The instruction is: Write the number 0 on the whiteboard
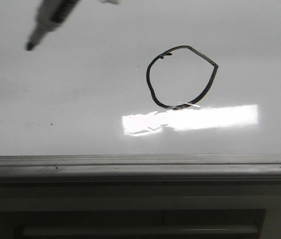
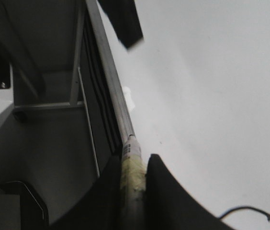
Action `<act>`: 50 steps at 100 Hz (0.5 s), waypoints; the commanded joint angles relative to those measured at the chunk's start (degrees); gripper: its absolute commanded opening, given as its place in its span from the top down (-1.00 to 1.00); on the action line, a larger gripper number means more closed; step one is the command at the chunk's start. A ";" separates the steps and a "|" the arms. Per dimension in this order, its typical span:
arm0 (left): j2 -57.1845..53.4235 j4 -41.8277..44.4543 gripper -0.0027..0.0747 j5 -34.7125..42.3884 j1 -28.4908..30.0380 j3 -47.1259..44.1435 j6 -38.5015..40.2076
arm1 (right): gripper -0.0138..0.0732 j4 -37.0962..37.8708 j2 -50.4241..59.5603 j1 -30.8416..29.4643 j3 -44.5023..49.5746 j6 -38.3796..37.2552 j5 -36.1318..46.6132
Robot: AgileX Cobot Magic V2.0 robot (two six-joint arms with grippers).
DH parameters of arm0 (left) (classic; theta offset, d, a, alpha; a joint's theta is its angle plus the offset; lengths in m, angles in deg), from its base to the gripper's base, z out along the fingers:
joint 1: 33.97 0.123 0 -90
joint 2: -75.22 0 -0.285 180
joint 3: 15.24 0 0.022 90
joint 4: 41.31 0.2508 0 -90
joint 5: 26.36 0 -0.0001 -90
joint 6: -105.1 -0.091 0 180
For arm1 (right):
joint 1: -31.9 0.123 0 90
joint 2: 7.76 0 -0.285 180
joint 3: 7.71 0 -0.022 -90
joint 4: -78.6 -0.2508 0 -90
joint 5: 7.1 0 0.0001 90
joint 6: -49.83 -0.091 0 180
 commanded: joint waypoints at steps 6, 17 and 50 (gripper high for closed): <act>4.67 -1.63 -0.21 2.78 -4.00 3.44 -0.81 | 0.79 0.97 -0.39 2.45 -1.53 0.24 7.81; 7.10 -1.63 -0.21 2.66 -4.74 3.57 -0.81 | 0.79 0.97 -0.50 3.85 -1.53 0.24 7.91; 9.32 -0.74 0.25 2.18 -4.74 3.57 -0.54 | 0.79 0.94 -0.39 5.42 -1.65 0.24 4.35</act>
